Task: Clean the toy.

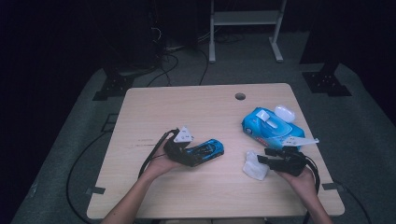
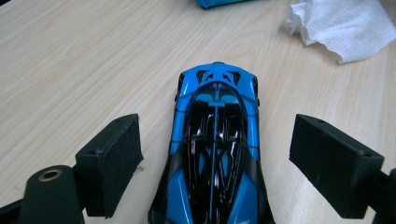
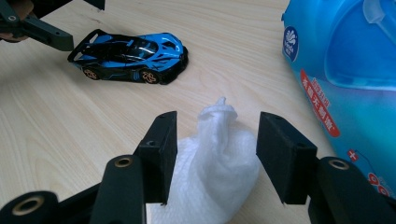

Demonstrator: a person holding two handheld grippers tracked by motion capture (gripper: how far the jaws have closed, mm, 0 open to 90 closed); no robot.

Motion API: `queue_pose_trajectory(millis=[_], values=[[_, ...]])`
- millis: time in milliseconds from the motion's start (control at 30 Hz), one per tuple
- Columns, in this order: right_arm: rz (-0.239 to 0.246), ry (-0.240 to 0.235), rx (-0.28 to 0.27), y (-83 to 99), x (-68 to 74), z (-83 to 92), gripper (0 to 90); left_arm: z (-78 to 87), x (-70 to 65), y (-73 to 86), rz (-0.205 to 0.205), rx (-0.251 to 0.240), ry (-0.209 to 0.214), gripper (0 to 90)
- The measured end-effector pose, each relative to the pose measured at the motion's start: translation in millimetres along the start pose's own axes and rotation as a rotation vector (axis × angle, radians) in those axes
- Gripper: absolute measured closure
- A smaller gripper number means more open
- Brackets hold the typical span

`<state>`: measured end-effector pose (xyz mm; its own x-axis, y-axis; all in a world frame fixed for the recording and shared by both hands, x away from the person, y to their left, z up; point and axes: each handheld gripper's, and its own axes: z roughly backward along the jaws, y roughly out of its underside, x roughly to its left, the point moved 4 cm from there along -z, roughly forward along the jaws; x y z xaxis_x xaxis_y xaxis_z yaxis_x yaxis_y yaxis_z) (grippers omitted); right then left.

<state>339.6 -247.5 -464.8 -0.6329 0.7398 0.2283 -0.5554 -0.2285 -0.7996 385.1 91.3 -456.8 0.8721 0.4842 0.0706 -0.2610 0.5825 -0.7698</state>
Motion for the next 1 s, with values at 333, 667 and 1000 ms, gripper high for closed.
queue_pose_trajectory(millis=[333, 667, 1000], values=[[-0.004, 0.003, -0.007, 3.3, -1.0, 1.9, 45.1, 14.3, 0.4, 13.2, 0.014, 0.002, -0.01, 14.9], [-0.009, 0.012, -0.003, 10.2, -1.6, 6.0, 44.1, 27.6, 0.9, 26.3, 0.028, 0.001, -0.032, 14.2], [0.0, 0.009, -0.001, 12.7, 1.3, 7.8, 42.9, 37.0, -4.9, 39.0, 0.062, -0.012, -0.016, 12.2]])
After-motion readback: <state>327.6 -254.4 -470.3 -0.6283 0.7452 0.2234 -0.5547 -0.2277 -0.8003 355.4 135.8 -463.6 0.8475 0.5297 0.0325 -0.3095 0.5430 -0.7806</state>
